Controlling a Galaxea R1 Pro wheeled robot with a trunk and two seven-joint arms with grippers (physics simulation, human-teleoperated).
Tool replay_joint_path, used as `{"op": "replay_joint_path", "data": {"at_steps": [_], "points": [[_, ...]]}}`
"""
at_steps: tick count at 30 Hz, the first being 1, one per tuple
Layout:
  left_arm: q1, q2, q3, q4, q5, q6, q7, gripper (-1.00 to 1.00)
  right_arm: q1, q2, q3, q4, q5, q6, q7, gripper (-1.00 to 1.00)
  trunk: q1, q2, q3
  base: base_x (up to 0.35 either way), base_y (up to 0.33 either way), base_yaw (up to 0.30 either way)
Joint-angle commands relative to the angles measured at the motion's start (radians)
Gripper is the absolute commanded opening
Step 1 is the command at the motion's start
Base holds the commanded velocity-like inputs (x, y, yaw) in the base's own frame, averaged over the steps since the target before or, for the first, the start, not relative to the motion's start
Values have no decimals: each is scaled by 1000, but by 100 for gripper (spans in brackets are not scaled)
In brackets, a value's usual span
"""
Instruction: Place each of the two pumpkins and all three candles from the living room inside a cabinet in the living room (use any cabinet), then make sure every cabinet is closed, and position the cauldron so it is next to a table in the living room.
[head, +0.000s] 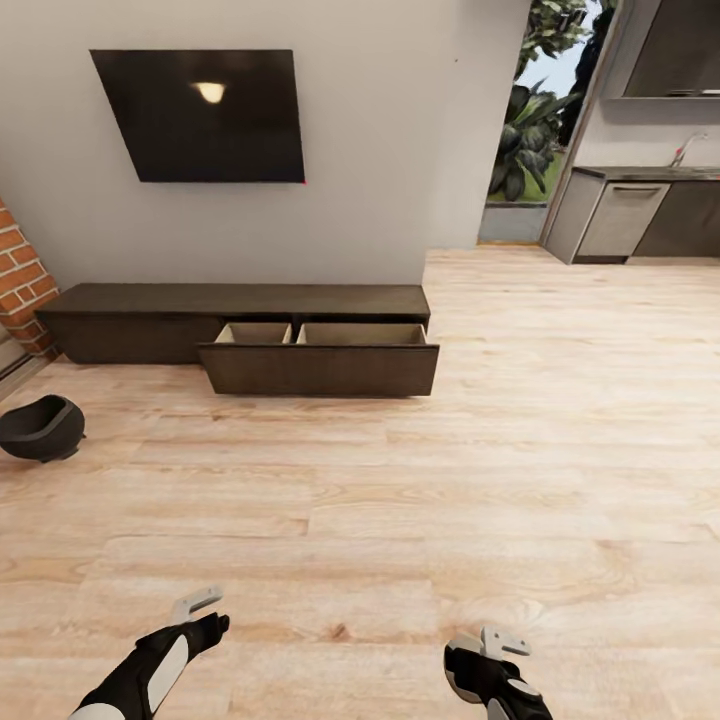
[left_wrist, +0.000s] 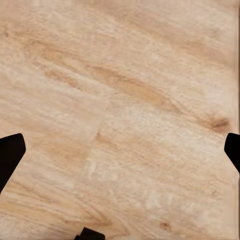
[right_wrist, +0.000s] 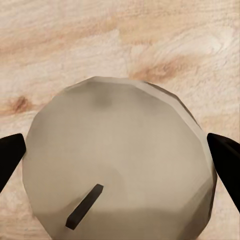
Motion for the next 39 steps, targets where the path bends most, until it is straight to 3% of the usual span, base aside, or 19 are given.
{"op": "replay_joint_path", "data": {"at_steps": [1, 5, 9, 12, 13, 16, 17, 20, 23, 24, 26, 27, 29, 33, 39], "points": [[0, 1, 0, -2, 11, 6, 4, 100, -1, -1, 5, -2, -8, 3, -9, -100, 1, 0, -1, 321, 0, 0], [0, 8, 1, -6, 11, 23, -1, 100, -1, 0, 5, -7, -9, 4, -9, -100, 1, 0, -1, 316, 0, 0], [0, 14, -1, -80, 10, 131, -5, 100, -1, 10, 3, -59, -9, 34, -17, -100, 1, 0, -1, 258, 0, 0], [0, 51, -2, -158, 12, 233, -11, 100, -12, 42, 1, -120, -9, 167, -60, -100, 1, 0, -1, 207, 0, 0], [0, 67, 1, -179, 12, 270, -27, 100, -48, 49, -1, -144, -11, 241, -88, -100, 1, 0, -1, 224, 0, 0], [-1, 82, 3, -275, 10, 377, -67, 100, -142, 62, -4, -169, -21, 359, -127, -100, 1, 0, -1, 230, 0, 0], [-1, 87, 3, -346, 10, 440, -78, 100, -189, 74, -5, -172, -23, 399, -136, -100, 1, 0, -1, 224, 0, 0], [2, 111, 4, -488, 13, 542, -96, 100, -291, 118, -6, -171, -25, 493, -159, -100, 1, 0, -1, 171, 0, 0], [7, 163, 7, -578, 18, 583, -158, 100, -324, 156, -6, -171, -24, 561, -187, -100, 1, 0, -1, 74, 0, 0], [8, 201, 11, -613, 19, 614, -219, 100, -330, 174, -6, -170, -20, 574, -195, -100, 1, 0, -1, 23, 0, 0], [9, 258, 25, -636, 19, 642, -333, 100, -335, 190, -5, -171, -15, 586, -203, -100, 1, 0, -1, 22, 0, 0], [9, 294, 42, -644, 17, 652, -425, 100, -337, 196, -5, -172, -12, 592, -211, -100, 1, 0, -1, 67, 0, 0], [9, 331, 84, -648, 13, 660, -532, 100, -340, 198, -5, -172, -11, 596, -230, -100, 1, 0, -1, 126, 18, 0], [9, 352, 141, -636, 9, 659, -574, 100, -341, 198, -4, -171, -11, 596, -246, -100, 1, 0, -1, 264, 95, 0], [9, 349, 146, -638, 8, 658, -545, 100, -341, 198, -3, -171, -9, 596, -249, -100, 1, 0, -1, 323, 100, 0]]}}
